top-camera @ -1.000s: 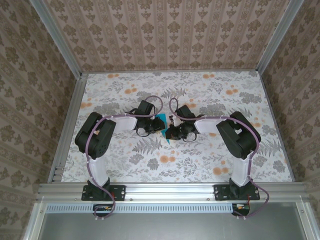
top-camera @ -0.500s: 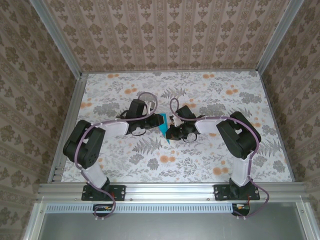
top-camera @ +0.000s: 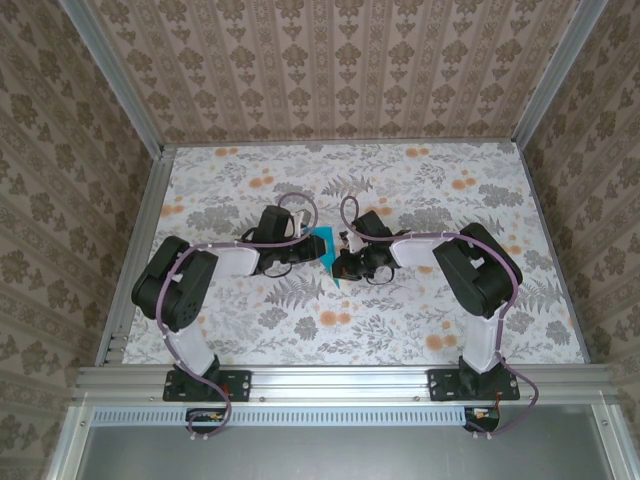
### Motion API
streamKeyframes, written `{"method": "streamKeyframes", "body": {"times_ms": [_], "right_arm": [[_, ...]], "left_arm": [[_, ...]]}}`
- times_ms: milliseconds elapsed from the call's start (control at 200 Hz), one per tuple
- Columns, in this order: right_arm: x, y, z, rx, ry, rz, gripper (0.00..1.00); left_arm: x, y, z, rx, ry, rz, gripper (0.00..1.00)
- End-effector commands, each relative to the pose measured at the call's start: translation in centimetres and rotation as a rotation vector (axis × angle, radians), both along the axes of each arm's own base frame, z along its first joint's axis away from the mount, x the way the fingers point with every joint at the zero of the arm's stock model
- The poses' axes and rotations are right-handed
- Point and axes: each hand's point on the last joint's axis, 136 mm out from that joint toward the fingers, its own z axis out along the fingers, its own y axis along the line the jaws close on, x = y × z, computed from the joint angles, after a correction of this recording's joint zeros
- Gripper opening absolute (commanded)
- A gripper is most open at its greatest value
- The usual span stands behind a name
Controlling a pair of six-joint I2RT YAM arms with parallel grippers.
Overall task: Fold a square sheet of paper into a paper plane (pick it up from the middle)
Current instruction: Fold the wing for the fifth time at the center of the table.
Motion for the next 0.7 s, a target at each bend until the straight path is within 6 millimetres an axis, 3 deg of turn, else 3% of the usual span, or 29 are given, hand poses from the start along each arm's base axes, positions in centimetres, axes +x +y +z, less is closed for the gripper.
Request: {"method": "streamKeyframes", "body": {"times_ms": [0,250,695], "right_arm": [[-2.7,-3.1,-4.2,-0.155,0.146,-0.038,0.06],[-2.9,-3.2,-4.5,-0.156,0.153,-0.039,0.06],[-3.0,-3.2,-4.7,-0.157,0.158,-0.038,0.06]], "left_arm": [[0.9,0.2,0.1,0.005,-0.082,-0.03,0.21],[2.4,1.9,-0.1,-0.007,-0.131,0.017,0.19],[3.4,1.4,-0.6,-0.063,-0.14,0.012,0.17]]}}
